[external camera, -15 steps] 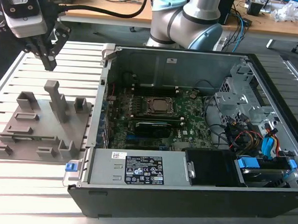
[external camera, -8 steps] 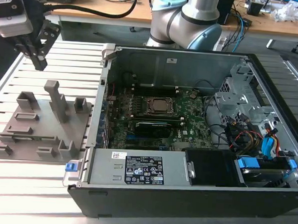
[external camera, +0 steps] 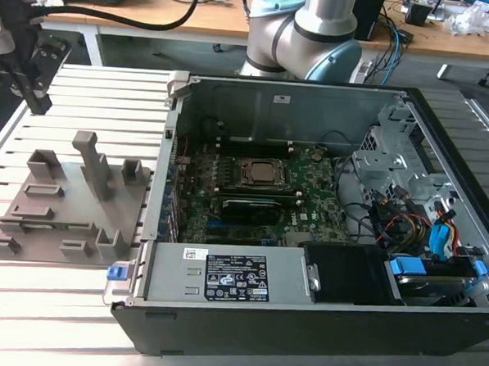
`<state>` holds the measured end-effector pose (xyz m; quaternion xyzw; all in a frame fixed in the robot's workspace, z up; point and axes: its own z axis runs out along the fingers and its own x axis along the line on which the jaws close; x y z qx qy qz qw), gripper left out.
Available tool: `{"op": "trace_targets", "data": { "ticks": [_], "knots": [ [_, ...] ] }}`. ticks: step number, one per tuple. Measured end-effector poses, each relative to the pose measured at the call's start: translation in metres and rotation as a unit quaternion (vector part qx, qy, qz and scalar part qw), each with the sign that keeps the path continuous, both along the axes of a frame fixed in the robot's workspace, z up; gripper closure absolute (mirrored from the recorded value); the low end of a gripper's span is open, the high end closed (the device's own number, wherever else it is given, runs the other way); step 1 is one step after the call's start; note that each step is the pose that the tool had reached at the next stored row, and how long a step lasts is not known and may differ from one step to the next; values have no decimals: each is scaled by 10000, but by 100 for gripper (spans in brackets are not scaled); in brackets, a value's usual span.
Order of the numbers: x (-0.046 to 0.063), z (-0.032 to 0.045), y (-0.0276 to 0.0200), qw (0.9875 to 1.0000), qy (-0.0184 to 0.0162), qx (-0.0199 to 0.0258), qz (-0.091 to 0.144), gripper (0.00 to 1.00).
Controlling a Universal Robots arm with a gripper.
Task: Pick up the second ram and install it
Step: 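Reach for the second ram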
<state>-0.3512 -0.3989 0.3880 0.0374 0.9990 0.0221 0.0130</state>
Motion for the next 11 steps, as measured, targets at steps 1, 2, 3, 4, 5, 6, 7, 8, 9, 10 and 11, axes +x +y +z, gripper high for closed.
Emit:
{"op": "trace_targets", "data": {
  "ticks": [1,2,3,4,5,6,7,8,9,10,11],
  "knots": [
    [-63,-2,0,10000,0,0,0,89],
    [-107,-4,0,10000,0,0,0,89],
    [-135,-5,0,10000,0,0,0,89],
    [-181,-7,0,10000,0,0,0,89],
    [-225,-9,0,10000,0,0,0,89],
    [-261,-11,0,10000,0,0,0,89],
    [-275,-12,0,10000,0,0,0,89],
    [-275,-12,0,10000,0,0,0,89],
    [-276,-12,0,10000,0,0,0,89],
    [-276,-12,0,10000,0,0,0,89],
    [-276,-12,0,10000,0,0,0,89]
  ]
}}
